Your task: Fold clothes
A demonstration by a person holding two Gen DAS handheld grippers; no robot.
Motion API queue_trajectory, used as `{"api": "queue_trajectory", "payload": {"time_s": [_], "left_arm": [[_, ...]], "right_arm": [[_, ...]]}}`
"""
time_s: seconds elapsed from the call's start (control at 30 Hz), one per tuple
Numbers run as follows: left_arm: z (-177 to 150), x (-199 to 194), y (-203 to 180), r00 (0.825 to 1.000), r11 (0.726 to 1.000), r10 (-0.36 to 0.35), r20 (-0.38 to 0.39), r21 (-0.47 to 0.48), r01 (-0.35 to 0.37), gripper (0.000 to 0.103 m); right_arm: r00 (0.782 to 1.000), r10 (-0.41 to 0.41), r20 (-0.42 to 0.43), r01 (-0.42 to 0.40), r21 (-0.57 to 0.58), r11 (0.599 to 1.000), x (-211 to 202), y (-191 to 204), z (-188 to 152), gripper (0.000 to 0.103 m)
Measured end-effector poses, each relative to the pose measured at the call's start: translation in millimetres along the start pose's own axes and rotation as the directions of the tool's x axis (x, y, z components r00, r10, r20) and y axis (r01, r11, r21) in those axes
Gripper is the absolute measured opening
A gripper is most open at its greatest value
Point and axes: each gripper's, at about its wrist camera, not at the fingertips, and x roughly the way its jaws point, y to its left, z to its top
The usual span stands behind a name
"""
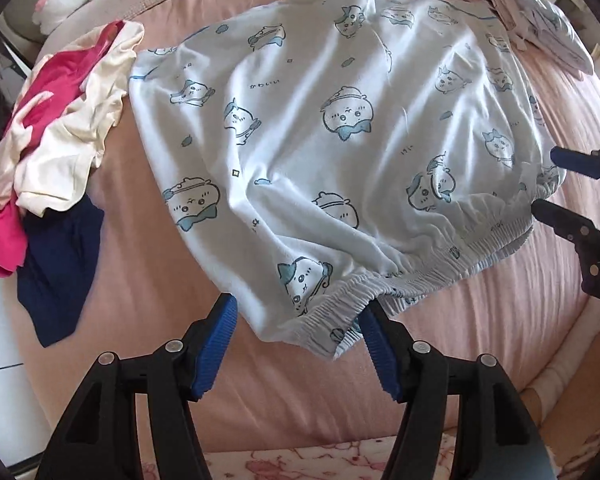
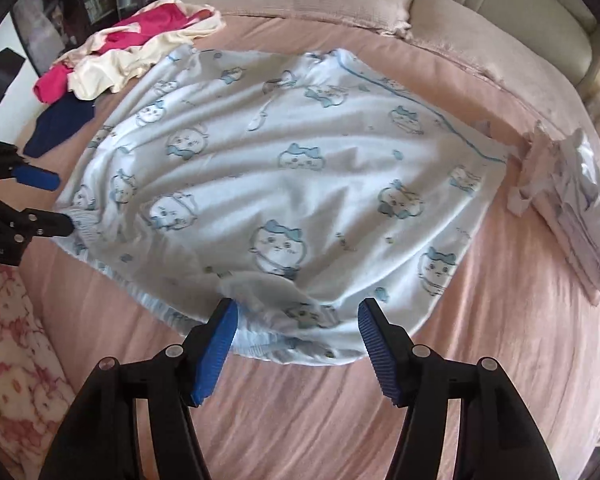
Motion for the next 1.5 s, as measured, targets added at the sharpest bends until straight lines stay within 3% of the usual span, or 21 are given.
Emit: {"api": "queue_trajectory", "payload": {"time_s": [0.07,0.17,0.27,0.37,0.43,0.53,0.67,0.8,0.87,1.07,1.23,1.27,1.37,1.5], "left_arm": [[4,9,2,1.000,1.000,0.015,-0.018,-0.022,-0.015,0.061],[12,14,10,1.000,0.999,-0.010,-0.023,-0.049,0.008,0.061],[4,7,26,0.997,0.997,-0.082,-0.003,-0.003,0.082,0.061],[6,4,21,0.997,0.997,-0.071,0.020,0.033,0.071,0.061],[9,9,24,0.997,0.996,-0.080,0.003,0.025,0.080,0.061],[10,6,27,0.991,0.990,-0.133,-0.013,0.041,0.133,0.061],[6,-2,19,0.971,0.960,-0.231,-0.056,0.149,0.237,0.061],[14,31,16,0.987,0.968,-0.076,-0.144,0.228,0.108,0.061],[27,41,31,0.989,0.983,-0.046,-0.141,0.169,0.070,0.061],[60,24,74,0.990,0.990,-0.141,0.001,0.004,0.141,0.061],[75,6,74,0.957,0.957,-0.288,0.041,0.054,0.286,0.061],[79,3,71,0.957,0.956,-0.286,0.052,0.081,0.282,0.061],[66,9,56,0.987,0.980,-0.157,0.038,0.133,0.150,0.061],[72,32,68,0.989,0.982,-0.148,-0.014,0.113,0.148,0.061]], "right_arm": [[0.999,-0.046,0.007,0.046,-0.016,0.999,6,9,5,0.062],[0.995,-0.092,0.030,0.090,0.050,0.995,15,-8,25,0.062],[0.999,0.007,0.035,-0.012,0.148,0.989,3,-31,32,0.062],[0.992,0.100,-0.070,-0.100,0.010,0.995,-5,-13,23,0.062],[0.991,0.054,-0.124,-0.071,-0.138,0.988,-2,13,12,0.062],[0.989,-0.026,-0.145,-0.005,-0.206,0.978,19,31,8,0.062],[0.993,-0.064,-0.102,0.049,-0.146,0.988,30,33,18,0.062],[0.997,-0.076,0.000,0.076,-0.101,0.992,21,30,32,0.062],[0.998,-0.064,0.025,0.065,-0.046,0.997,17,25,39,0.062],[0.997,-0.066,0.025,0.065,0.041,0.997,26,2,45,0.062],[0.993,0.121,0.013,-0.121,0.179,0.976,34,-19,57,0.062],[0.992,0.126,0.012,-0.126,0.178,0.976,36,-18,62,0.062],[0.996,0.089,0.004,-0.088,0.146,0.985,44,-16,75,0.062],[0.994,0.106,-0.017,-0.101,0.192,0.976,49,-31,80,0.062]]}}
